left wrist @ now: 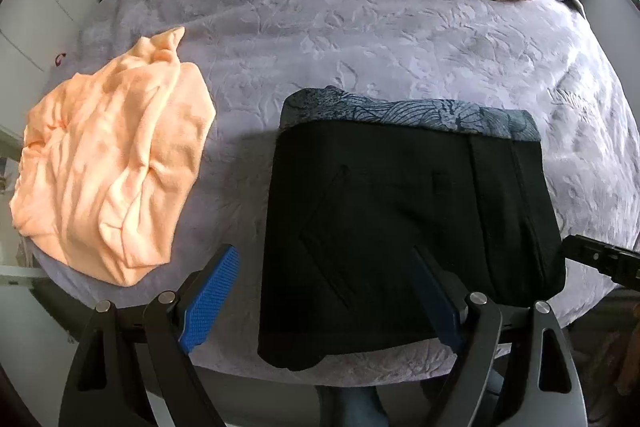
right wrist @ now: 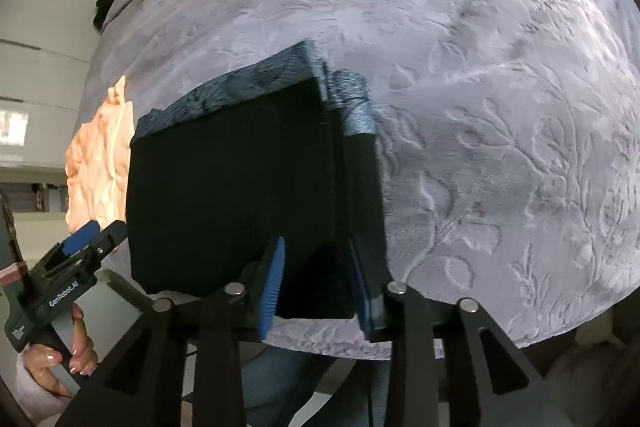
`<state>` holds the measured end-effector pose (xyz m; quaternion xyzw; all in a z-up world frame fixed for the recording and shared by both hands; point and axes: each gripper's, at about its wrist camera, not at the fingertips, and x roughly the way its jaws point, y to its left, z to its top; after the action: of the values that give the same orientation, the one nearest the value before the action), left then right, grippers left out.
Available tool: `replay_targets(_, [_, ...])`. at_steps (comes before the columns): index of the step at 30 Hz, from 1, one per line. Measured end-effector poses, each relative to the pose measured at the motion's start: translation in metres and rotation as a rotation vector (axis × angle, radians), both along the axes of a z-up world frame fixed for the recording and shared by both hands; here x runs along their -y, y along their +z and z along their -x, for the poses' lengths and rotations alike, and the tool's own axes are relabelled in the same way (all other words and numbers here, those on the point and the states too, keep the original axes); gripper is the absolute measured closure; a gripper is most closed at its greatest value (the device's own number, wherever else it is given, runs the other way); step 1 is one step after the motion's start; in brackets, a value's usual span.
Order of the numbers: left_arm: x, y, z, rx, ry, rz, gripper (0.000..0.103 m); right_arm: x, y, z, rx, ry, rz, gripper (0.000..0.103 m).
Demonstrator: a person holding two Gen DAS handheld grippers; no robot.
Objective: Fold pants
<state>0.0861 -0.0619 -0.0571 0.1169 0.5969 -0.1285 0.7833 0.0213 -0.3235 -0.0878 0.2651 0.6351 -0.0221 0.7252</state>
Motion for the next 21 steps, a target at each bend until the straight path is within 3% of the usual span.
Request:
replay_targets(3, [0.001, 0.002, 0.003, 0.008, -0.01, 0.0, 0.016, -0.01, 0.006, -0.002, 0.007, 0.02, 0.011, 0.048])
replay_targets(9, [-0.001, 0.006, 0.007, 0.022, -0.019, 0.007, 0.015, -0.025, 0.018, -0.003, 0.021, 0.049, 0.05, 0.038])
replay_targets(10, [-0.002, 0.006, 0.007, 0.025, -0.019, 0.007, 0.012, -0.027, 0.019, -0.003, 0.025, 0.05, 0.054, 0.037])
replay_targets(11, [-0.003, 0.007, 0.007, 0.026, -0.018, 0.007, 0.0, -0.029, 0.02, -0.003, 0.026, 0.051, 0.057, 0.035])
replay_targets(21, [-0.006, 0.018, 0.012, 0.062, -0.043, 0.011, 0.0, -0.054, 0.029, 0.002, 0.044, 0.063, 0.138, 0.019])
